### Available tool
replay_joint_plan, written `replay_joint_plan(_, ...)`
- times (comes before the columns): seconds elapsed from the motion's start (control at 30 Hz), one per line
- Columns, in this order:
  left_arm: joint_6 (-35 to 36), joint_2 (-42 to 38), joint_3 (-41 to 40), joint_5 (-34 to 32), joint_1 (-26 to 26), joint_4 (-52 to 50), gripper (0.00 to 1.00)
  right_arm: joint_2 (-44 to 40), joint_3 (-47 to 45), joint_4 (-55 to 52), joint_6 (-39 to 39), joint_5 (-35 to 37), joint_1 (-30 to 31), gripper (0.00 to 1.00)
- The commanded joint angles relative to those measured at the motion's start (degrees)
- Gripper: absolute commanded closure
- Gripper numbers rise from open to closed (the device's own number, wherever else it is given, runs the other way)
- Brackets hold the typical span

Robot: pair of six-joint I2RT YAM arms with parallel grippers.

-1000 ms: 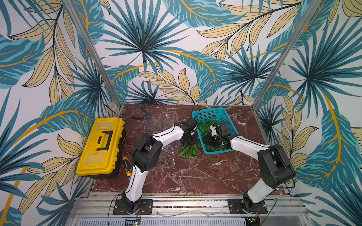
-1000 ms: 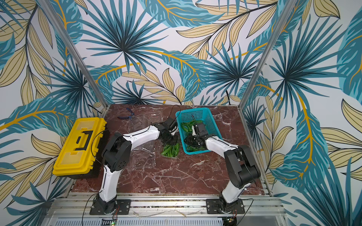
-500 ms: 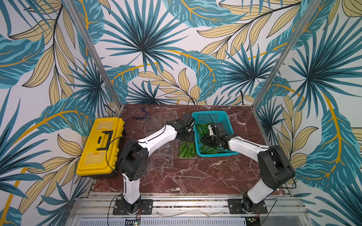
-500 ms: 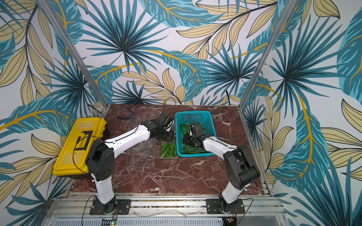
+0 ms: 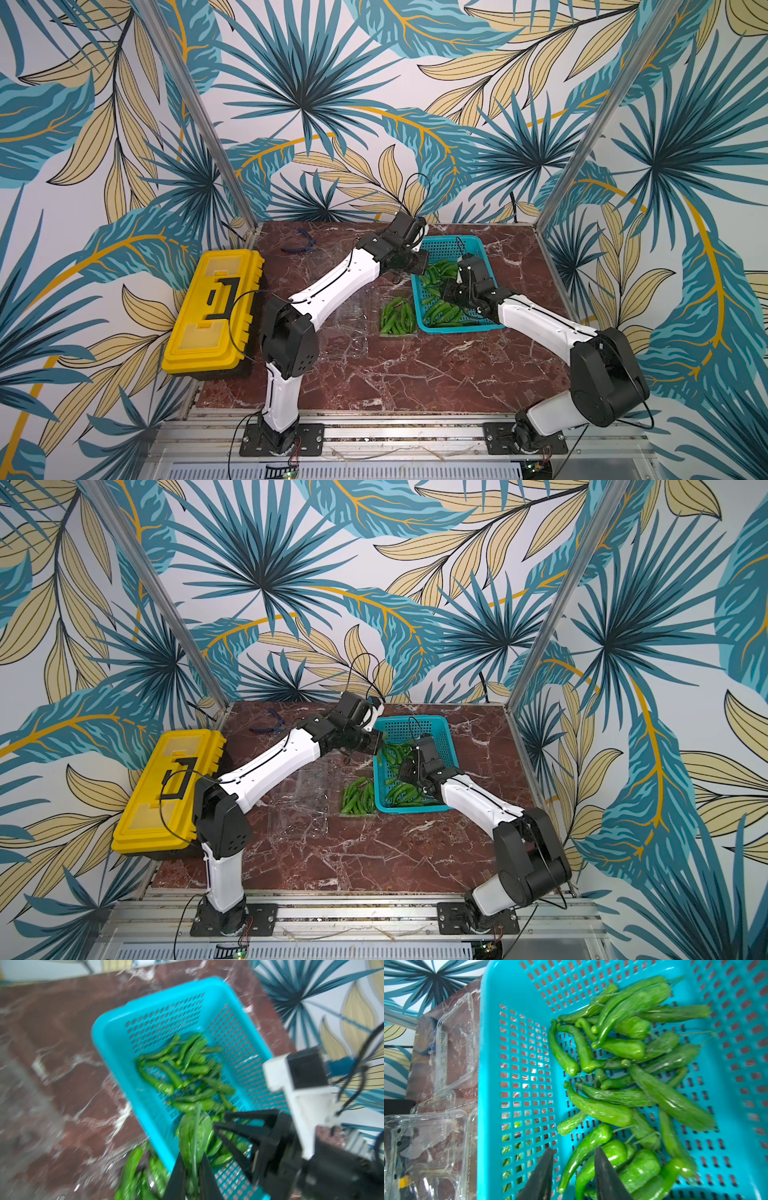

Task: Take small green peppers out of containers
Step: Place the green pepper in the basket.

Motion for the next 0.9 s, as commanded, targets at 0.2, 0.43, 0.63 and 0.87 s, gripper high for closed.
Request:
replay_joint_plan(0.2, 0.1, 16.9, 15.6, 7.6, -1.4, 0.0, 1.0, -5.3, -4.6, -2.3, -0.5, 4.8, -2.0, 0.65)
replay_joint_plan(0.43, -1.6, 20.5, 16.4, 10.2, -1.7, 0.0, 0.84, -5.3, -5.4, -4.0, -0.6, 4.4, -2.1, 0.65)
replay_joint_plan(0.63, -0.7, 17.8, 15.7, 9.8, -1.6, 0.0, 0.51, -4.8, -5.3, -3.7, -0.3, 3.6, -2.1, 0.65)
replay_joint_plan(0.87, 1.3, 2.9, 2.4, 0.1, -1.1, 4.4, 0.49, -4.8, -4.8, -3.3, -1.5, 1.0, -2.1, 0.65)
